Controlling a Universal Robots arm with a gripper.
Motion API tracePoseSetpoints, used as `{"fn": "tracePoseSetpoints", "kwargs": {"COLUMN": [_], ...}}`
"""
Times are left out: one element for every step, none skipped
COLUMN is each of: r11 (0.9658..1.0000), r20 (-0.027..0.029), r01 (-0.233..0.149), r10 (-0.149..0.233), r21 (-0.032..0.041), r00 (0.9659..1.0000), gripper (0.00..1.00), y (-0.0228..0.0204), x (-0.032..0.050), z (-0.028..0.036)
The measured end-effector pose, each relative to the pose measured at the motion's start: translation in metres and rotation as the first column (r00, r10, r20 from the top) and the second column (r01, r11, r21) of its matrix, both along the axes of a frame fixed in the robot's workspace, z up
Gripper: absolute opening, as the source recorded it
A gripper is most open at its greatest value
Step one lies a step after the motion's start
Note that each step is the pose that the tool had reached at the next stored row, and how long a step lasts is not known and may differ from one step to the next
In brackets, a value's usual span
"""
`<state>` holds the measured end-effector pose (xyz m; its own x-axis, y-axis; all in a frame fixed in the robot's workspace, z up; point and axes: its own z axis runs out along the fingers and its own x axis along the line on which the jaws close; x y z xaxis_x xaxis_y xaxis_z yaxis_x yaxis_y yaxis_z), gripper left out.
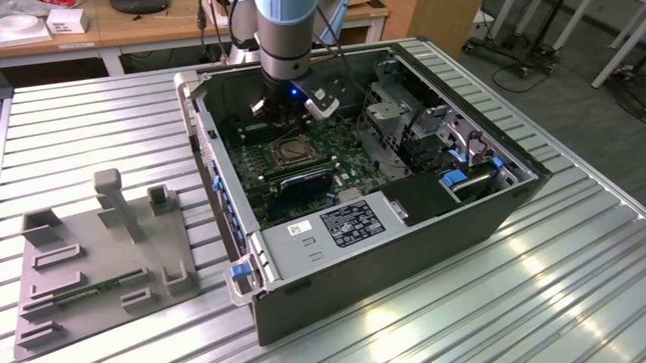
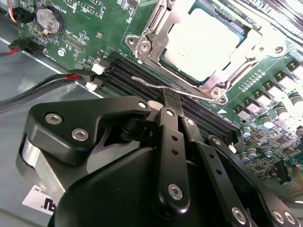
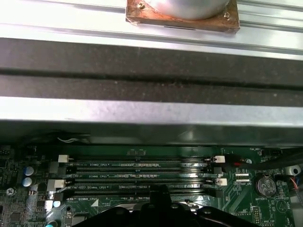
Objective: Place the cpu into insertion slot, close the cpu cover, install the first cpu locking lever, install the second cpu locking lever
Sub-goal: 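Install the first cpu locking lever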
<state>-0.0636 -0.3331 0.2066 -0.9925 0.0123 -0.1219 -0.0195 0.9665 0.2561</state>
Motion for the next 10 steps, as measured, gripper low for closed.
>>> {"fn": "tracePoseSetpoints", "kwargs": {"r11": [1.0000,1.0000,1.0000,1.0000,1.0000,1.0000,1.0000,1.0000,1.0000,1.0000], "r20": [-0.0001,-0.0001,0.0000,0.0001,0.0002,0.0002,0.0000,0.0000,0.0000,0.0000], "r01": [0.002,0.004,0.005,0.005,0.005,0.005,0.005,0.005,0.005,0.005], "r10": [-0.002,-0.004,-0.005,-0.005,-0.005,-0.005,-0.005,-0.005,-0.005,-0.005], "r21": [-0.0001,0.0000,0.0000,0.0000,0.0002,0.0002,0.0000,0.0000,0.0000,0.0001], "r00": [1.0000,1.0000,1.0000,1.0000,1.0000,1.0000,1.0000,1.0000,1.0000,1.0000], "gripper": [0.11,0.11,0.11,0.11,0.11,0.11,0.11,0.11,0.11,0.11], "y": [0.0000,0.0000,0.0000,0.0001,0.0003,0.0005,0.0005,0.0005,0.0005,0.0005], "x": [0.0000,-0.0001,0.0000,0.0000,0.0000,0.0000,0.0000,0.0000,0.0000,0.0000], "z": [-0.0002,-0.0004,-0.0006,-0.0008,-0.0009,-0.0011,-0.0012,-0.0015,-0.0018,-0.0022]}}
